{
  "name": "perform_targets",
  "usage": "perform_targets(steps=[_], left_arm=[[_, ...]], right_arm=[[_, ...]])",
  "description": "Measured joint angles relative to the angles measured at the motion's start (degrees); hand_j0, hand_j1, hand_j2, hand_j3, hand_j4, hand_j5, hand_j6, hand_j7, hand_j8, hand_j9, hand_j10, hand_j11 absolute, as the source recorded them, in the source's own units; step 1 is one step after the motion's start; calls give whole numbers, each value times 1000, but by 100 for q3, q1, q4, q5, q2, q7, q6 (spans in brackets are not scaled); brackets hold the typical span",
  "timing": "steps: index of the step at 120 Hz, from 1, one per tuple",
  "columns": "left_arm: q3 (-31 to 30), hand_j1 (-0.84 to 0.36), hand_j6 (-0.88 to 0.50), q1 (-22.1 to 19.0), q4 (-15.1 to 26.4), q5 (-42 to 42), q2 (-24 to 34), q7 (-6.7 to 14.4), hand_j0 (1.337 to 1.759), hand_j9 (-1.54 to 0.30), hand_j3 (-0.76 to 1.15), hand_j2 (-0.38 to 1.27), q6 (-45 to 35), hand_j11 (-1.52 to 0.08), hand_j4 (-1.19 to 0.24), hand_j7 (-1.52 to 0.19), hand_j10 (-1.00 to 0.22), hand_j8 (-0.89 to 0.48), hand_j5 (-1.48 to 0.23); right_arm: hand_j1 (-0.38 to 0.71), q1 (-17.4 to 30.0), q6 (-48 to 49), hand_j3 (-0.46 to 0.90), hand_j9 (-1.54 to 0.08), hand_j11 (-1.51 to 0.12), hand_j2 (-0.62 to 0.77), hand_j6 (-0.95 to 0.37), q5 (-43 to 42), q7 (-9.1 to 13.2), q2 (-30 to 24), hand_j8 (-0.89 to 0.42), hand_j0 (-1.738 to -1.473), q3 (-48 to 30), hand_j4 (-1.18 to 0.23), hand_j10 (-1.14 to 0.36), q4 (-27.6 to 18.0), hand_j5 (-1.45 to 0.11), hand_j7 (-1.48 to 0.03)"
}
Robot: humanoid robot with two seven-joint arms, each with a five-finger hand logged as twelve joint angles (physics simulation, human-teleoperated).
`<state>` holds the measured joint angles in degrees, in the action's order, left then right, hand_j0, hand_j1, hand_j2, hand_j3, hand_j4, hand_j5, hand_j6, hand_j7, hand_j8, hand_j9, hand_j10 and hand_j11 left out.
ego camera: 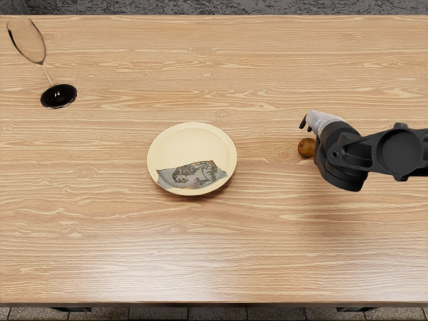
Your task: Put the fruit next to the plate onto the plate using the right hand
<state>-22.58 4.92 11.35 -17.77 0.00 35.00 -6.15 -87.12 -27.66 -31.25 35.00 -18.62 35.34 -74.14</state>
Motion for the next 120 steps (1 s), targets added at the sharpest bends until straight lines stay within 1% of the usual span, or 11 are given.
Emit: perform_targets(steps=[47,63,120], left_arm=[[-1,349,0,0,-1,-1,0,0,1658,0,0,0,0,0,0,0,0,0,0],[-1,349,0,0,-1,0,0,0,1658,0,0,0,0,0,0,0,0,0,0],[1,349,0,-9,-1,1,0,0,1658,0,0,0,0,0,0,0,0,0,0]], right_arm=[[75,73,27,0,-461,-461,-69,-356,9,0,106,-356,-1658,-8,-355,-355,202,-461,-461],[88,74,35,0,-475,-475,-72,-367,39,0,226,-366,-1658,-7,-366,-366,262,-475,-475],[124,87,42,0,-513,-513,-78,-396,54,0,291,-396,-1658,-3,-396,-396,304,-513,-513]])
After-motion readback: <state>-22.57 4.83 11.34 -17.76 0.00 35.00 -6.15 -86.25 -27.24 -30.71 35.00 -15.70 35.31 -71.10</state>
